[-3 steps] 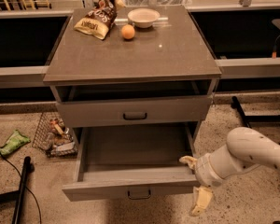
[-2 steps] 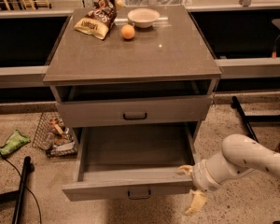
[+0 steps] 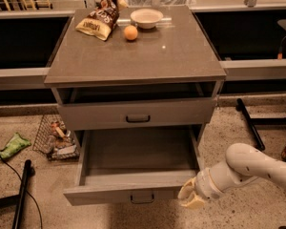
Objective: Close middle drawer
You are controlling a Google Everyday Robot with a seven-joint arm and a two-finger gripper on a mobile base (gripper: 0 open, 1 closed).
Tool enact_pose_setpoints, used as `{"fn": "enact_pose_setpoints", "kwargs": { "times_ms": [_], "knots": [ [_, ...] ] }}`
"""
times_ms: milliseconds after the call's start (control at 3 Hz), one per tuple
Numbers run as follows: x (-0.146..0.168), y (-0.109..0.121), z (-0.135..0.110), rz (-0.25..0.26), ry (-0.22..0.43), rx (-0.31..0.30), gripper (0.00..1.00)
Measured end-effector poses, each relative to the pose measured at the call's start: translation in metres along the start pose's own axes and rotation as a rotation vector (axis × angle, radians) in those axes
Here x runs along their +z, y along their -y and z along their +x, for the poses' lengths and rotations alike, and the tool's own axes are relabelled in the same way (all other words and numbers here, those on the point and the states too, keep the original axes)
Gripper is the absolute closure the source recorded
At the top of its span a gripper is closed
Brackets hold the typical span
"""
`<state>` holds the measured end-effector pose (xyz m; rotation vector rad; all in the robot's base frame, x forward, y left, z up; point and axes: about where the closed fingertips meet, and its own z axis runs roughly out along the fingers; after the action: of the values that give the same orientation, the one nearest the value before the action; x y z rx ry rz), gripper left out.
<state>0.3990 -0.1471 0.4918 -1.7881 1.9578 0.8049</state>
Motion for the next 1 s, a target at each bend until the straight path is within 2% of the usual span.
{"fn": "enact_pose_setpoints", "kwargs": {
  "times_ms": [333,667,1000],
  "knots": [
    [0.025,-0.001,0.007,-0.027,-0.026,-0.059,0.89],
    [0.064,-0.002,0.016,-0.069,-0.073,-0.156,1.0],
    [0.088,0.009,0.02,-0.069,-0.116,-0.222,1.0]
  ]
}}
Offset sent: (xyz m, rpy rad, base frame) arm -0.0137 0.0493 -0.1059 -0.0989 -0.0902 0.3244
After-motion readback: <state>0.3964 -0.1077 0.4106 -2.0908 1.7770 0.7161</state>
